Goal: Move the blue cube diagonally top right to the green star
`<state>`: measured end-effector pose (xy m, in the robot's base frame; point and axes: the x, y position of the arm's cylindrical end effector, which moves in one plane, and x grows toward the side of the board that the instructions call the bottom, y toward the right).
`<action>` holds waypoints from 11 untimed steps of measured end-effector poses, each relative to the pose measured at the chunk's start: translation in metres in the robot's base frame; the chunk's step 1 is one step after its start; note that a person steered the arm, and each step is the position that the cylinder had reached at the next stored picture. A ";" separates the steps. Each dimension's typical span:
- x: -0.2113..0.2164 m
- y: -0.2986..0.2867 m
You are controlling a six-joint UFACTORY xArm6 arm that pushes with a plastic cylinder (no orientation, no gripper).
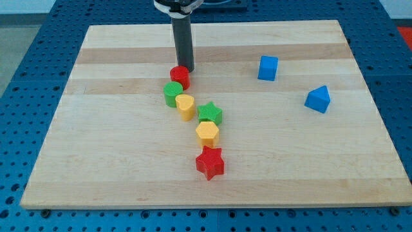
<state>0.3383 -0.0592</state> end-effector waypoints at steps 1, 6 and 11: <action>-0.023 0.048; -0.017 0.175; 0.026 0.175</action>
<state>0.3645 0.1159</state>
